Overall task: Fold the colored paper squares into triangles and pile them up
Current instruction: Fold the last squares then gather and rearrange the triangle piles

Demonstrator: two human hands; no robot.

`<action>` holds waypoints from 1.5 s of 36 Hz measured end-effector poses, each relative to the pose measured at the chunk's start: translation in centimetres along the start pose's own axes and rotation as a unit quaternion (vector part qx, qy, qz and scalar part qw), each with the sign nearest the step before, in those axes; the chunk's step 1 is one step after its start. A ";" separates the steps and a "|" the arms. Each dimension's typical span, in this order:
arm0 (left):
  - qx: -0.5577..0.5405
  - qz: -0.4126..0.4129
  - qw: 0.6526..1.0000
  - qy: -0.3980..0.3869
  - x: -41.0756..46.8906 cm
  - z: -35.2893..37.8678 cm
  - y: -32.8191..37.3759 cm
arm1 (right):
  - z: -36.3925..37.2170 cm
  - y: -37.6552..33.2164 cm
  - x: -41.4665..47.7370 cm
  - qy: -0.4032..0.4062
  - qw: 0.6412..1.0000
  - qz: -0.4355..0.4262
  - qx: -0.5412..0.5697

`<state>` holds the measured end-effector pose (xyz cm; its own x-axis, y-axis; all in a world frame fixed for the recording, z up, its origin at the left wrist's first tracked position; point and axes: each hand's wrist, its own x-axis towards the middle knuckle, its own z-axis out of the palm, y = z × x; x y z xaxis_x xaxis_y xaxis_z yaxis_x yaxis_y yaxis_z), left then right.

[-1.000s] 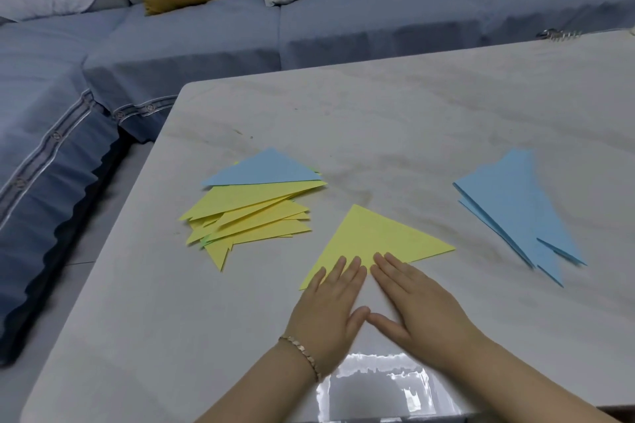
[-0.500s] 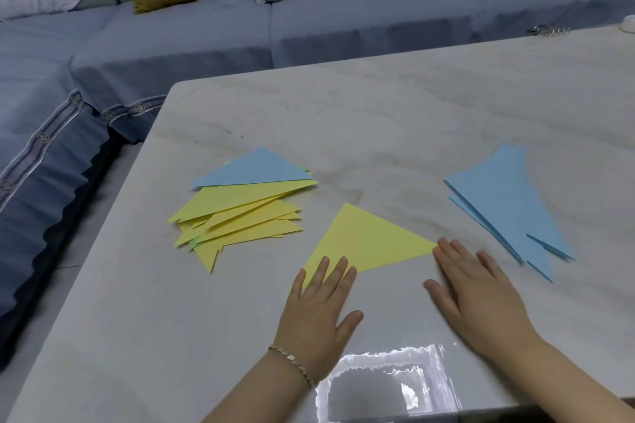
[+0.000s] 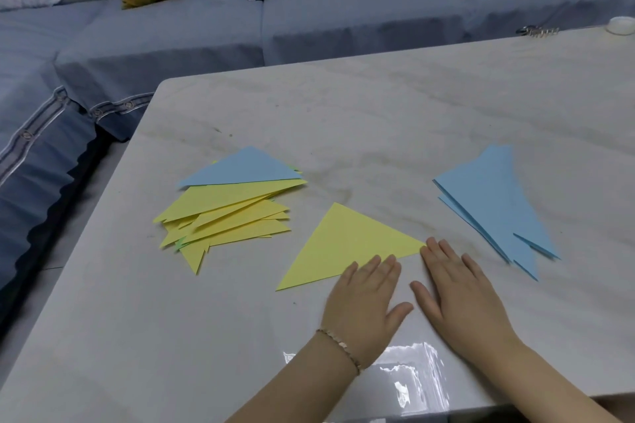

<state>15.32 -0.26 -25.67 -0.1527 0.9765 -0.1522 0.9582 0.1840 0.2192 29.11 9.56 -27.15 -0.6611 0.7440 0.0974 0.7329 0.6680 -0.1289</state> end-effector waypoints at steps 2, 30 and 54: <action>-0.009 -0.005 1.000 0.008 -1.0 -0.1 -1.0 | 0.0 0.0 0.0 -0.003 1.000 0.000 0.000; -0.173 -0.334 0.921 0.102 -4.2 -4.7 -7.3 | 0.5 -0.1 -0.2 0.005 1.000 0.009 0.003; -0.209 -0.274 0.913 0.218 -0.6 -9.8 -11.3 | -0.7 -0.2 -0.1 0.012 0.996 0.010 0.086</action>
<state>2.22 -1.83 -18.60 -0.7504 0.6604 0.0286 0.5470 0.5961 0.5878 29.11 9.33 -26.44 -0.6415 0.7582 0.1167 0.7057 0.6429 -0.2978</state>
